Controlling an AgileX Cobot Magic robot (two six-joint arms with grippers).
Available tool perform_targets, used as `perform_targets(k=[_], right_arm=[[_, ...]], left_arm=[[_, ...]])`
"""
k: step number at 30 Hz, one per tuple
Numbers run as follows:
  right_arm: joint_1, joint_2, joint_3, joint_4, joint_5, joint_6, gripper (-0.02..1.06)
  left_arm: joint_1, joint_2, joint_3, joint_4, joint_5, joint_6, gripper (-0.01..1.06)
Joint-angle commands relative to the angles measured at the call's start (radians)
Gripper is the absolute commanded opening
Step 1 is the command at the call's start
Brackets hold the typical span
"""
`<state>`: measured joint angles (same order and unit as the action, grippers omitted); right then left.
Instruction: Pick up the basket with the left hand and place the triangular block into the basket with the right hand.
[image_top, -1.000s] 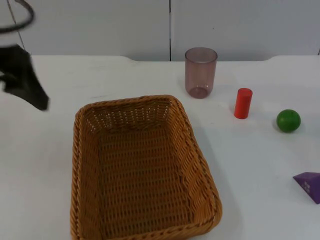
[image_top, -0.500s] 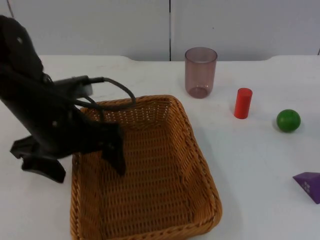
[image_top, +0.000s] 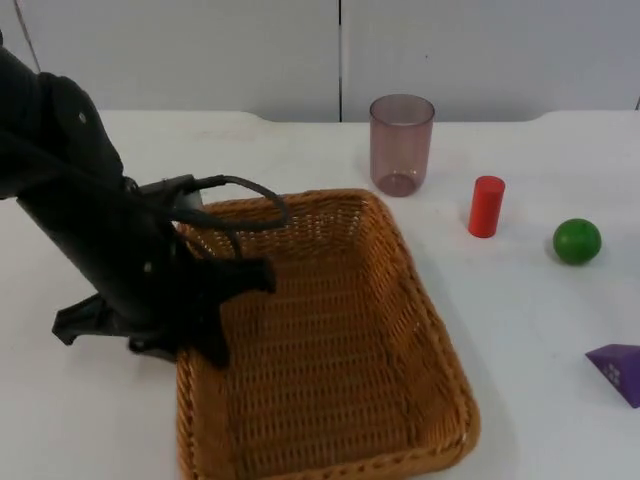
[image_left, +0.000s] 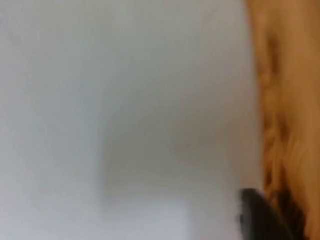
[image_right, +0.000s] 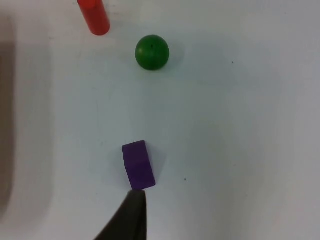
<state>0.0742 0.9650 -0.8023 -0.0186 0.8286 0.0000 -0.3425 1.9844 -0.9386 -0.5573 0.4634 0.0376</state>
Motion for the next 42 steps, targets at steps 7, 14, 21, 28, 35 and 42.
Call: perform_targets(k=[7,14,21,28,35,42], right_arm=[[-0.009,-0.002,-0.005,-0.006,-0.011,-0.02,1.05],[-0.009,-0.002,-0.005,-0.007,-0.005,-0.02,1.05],[-0.009,-0.002,-0.005,-0.005,0.005,-0.02,1.05],[-0.007,-0.002,-0.003,0.003,0.022,-0.02,1.05],[0.071,-0.002,-0.003,0.003,0.038,-0.036,1.05],[0.192,0.031,-0.003,0.001,0.05,-0.038,1.05]], left_arm=[[-0.006,-0.043,-0.003,-0.024,0.047,0.01,0.0],[-0.006,-0.267,0.046,0.045,0.163,0.025,0.0],[0.018,-0.442,0.202,0.041,0.133,0.028,0.0],[0.149,-0.46,0.281,-0.075,0.138,0.164,0.0],[0.28,-0.46,0.301,-0.297,0.175,0.432,0.0],[0.285,-0.46,0.301,-0.292,0.152,0.432,0.0]])
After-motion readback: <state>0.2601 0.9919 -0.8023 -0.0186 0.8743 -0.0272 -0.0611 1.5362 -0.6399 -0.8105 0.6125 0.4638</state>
